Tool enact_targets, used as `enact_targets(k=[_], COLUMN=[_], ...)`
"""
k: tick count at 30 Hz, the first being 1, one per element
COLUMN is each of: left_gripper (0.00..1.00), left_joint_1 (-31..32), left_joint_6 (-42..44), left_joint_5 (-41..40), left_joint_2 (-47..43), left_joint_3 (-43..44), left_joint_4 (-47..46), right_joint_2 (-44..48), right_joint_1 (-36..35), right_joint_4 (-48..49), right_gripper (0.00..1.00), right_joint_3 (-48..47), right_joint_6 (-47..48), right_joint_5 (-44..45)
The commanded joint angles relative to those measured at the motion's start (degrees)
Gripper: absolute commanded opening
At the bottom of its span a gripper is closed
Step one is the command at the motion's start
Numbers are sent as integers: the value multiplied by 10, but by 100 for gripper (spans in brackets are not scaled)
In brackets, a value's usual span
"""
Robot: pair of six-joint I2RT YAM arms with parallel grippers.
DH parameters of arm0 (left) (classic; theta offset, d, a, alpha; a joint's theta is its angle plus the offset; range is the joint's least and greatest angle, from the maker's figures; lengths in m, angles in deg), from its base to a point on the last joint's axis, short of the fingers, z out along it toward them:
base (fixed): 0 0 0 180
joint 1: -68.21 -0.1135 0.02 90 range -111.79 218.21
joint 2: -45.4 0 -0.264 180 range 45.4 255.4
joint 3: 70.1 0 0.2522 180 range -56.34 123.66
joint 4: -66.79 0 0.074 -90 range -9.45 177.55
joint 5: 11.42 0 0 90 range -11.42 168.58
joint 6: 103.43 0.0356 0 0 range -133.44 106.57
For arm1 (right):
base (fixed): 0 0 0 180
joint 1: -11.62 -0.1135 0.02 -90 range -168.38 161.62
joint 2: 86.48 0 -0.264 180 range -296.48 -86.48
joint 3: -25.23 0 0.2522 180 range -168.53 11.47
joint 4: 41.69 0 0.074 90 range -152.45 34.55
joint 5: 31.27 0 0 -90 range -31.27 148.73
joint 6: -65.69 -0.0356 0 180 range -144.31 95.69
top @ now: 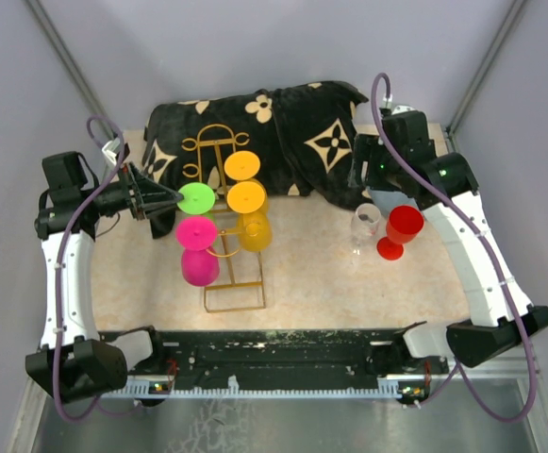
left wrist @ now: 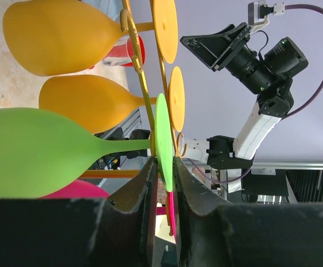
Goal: Take the wine glass off the wine glass rack
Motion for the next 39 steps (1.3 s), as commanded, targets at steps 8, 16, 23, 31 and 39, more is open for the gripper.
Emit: enact_targets(k=[8,16,23,31,39], left_gripper=[14,0,0,0,0], left_joint_1=[4,4,3,-4,-12], left_joint_6=[24,33,35,37,41], left_joint_5=[-6,-8,-4,-8,-14], left_joint_2=[-2,-3,-3,-5,-5], left_joint_3=[22,26,47,54,54], left_joint_4=[17,30,39,46,65], right_joint_2=[21,25,31,33,37], right_joint_1=[-5,-5,-5,-5,-5], right_joint_4=[29,31,35,35,35], right_gripper=[72,72,73,73,73], right_joint_3=[22,34,42,47,52], right_joint_6=[4,4,4,4,4], right_joint_5=[-7,-9,-9,-9,-8])
